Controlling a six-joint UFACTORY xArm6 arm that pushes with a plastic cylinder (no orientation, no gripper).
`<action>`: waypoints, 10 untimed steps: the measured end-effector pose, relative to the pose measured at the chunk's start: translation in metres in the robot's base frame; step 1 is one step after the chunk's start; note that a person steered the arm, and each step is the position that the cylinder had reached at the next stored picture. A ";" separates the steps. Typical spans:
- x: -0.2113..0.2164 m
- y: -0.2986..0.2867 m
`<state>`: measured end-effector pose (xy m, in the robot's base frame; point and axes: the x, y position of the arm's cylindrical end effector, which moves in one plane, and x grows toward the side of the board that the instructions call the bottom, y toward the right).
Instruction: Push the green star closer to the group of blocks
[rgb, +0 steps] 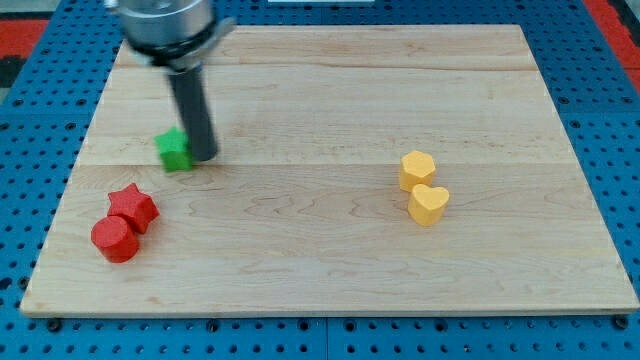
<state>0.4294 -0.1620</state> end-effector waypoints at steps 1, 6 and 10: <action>-0.031 -0.015; -0.083 -0.055; -0.151 -0.139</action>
